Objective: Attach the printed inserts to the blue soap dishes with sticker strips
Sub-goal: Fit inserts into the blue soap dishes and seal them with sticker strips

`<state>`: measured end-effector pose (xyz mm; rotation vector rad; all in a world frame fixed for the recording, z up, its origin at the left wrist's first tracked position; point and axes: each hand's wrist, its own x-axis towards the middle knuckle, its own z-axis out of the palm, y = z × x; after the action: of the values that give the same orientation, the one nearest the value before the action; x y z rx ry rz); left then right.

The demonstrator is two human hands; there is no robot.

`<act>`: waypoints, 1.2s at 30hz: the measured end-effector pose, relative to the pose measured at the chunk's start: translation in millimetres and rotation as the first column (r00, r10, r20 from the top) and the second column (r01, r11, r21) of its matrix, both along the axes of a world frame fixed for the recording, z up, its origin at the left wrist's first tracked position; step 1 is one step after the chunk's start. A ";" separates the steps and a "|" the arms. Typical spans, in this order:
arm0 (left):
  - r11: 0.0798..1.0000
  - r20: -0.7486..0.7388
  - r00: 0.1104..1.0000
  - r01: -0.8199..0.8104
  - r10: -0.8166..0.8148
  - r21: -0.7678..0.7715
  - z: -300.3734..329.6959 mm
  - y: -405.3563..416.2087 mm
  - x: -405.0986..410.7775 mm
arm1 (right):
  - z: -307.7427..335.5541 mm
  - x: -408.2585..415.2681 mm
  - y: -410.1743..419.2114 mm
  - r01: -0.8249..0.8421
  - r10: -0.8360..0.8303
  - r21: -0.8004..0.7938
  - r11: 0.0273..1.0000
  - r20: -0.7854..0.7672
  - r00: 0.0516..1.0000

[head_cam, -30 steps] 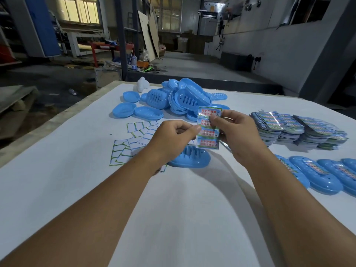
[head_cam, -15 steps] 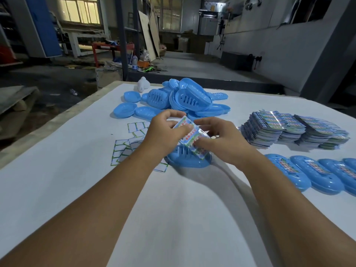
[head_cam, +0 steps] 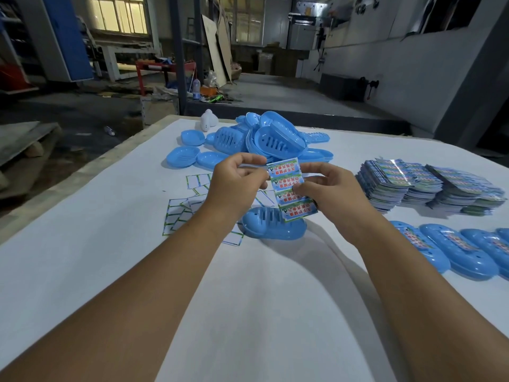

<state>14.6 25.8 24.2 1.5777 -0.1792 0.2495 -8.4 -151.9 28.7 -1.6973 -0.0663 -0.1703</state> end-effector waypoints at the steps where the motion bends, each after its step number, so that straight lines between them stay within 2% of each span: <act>1: 1.000 0.007 1.000 -0.002 0.002 0.009 -0.2 0.3 -0.1 | 0.1 0.1 0.0 0.000 0.000 -0.001 1.000 -0.005 1.000; 7: 0.996 0.040 0.999 -0.020 0.016 0.090 -1.8 1.4 0.3 | -1.6 -0.3 0.7 0.006 -0.006 -0.008 1.000 -0.014 1.000; 16: 0.990 0.096 0.995 -0.001 -0.013 0.141 -3.6 -1.1 -2.1 | 2.8 -3.5 1.9 0.109 -0.108 -0.004 0.994 0.040 0.993; 22: 0.991 0.119 0.993 0.010 -0.026 0.133 -4.9 -2.2 -1.2 | 5.2 -5.5 1.5 0.099 -0.098 -0.024 0.995 0.010 0.995; 31: 0.988 0.086 0.996 0.003 -0.016 0.155 -4.4 -2.1 0.3 | 10.3 -11.0 2.9 -0.056 0.064 0.184 0.981 -0.038 0.997; 36: 0.987 0.079 0.996 0.021 -0.034 0.160 -4.0 -3.3 -1.5 | 8.2 -10.9 1.1 -0.113 0.117 0.160 0.981 -0.012 0.993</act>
<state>13.1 22.6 20.2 1.7230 -0.2903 0.2833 -19.3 -150.8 36.9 -1.5310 -0.1311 -0.0688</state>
